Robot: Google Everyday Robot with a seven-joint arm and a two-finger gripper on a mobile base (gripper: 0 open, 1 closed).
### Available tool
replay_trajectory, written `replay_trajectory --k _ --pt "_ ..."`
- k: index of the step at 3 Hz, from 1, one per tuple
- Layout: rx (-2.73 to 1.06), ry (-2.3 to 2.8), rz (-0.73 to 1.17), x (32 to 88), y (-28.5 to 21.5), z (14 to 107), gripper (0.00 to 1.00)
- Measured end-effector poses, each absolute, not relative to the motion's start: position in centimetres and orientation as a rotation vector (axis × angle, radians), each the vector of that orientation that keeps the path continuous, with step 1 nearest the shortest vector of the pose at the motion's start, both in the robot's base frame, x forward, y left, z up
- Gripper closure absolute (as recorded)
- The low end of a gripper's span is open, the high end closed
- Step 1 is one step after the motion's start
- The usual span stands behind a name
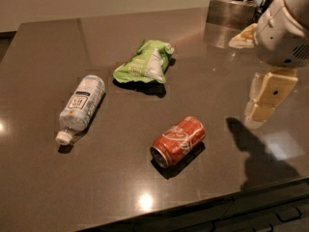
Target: Place coke can upright
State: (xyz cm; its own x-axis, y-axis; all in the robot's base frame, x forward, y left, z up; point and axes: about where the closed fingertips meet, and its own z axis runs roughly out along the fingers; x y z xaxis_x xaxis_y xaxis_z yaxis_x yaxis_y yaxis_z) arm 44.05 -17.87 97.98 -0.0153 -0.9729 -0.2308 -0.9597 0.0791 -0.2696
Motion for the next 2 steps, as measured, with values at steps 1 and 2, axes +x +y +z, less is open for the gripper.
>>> replay_trajectory --k 1,2 --pt "-2.066 1.869 -0.011 44.2 -15.8 97.5 0.00" --pt "-2.191 1.720 0.045 44.2 -13.9 96.6 0.00"
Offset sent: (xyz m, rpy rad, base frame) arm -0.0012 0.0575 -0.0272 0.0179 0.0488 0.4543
